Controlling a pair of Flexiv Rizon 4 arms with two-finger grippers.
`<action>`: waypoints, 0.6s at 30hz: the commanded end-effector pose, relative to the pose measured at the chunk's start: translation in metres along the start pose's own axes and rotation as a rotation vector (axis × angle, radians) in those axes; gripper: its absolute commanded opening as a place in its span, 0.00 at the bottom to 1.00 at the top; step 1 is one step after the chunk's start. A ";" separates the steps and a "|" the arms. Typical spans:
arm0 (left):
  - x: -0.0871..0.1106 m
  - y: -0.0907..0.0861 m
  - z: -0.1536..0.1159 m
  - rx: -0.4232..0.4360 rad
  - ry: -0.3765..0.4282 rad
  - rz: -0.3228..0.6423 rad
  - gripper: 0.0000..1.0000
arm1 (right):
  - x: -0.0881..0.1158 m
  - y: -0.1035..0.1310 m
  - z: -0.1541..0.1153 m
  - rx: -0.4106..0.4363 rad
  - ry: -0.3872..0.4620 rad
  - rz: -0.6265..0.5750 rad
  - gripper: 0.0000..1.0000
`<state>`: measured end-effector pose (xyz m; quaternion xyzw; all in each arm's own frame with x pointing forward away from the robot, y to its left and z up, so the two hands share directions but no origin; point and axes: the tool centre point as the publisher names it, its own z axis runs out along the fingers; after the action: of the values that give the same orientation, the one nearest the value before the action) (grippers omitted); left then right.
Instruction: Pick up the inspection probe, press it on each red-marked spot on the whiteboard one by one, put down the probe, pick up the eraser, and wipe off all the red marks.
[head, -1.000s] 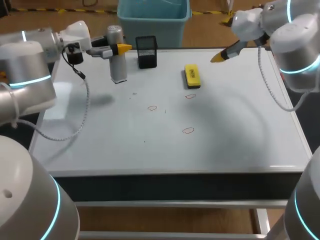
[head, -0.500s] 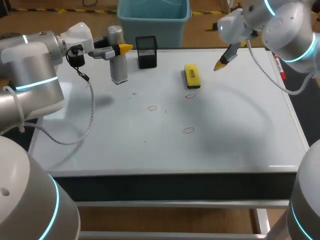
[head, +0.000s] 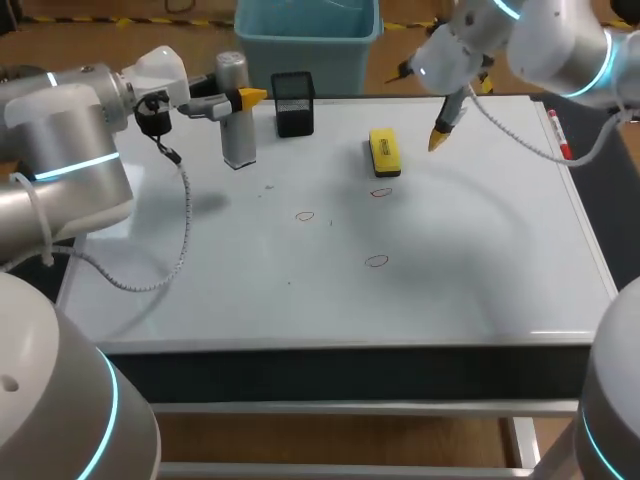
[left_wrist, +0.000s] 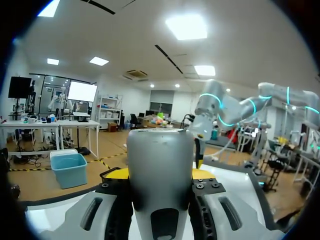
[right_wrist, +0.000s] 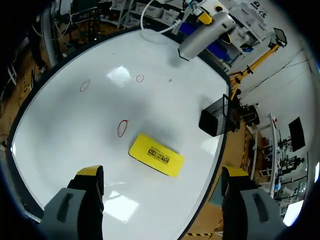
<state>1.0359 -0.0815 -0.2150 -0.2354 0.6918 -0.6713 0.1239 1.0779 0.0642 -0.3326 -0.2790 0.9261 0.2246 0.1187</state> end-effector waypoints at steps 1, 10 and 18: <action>0.001 -0.001 0.000 0.004 -0.004 0.001 0.00 | -0.004 -0.004 -0.001 -0.007 0.173 -0.003 1.00; 0.001 -0.001 0.000 0.004 -0.004 0.001 0.00 | -0.004 -0.004 -0.001 -0.007 0.173 -0.003 1.00; 0.001 -0.001 0.000 0.004 -0.004 0.001 0.00 | -0.013 0.015 0.010 -0.051 0.179 -0.160 1.00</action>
<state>1.0358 -0.0815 -0.2152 -0.2357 0.6914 -0.6715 0.1244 1.0770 0.0825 -0.3299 -0.3569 0.9058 0.2172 0.0699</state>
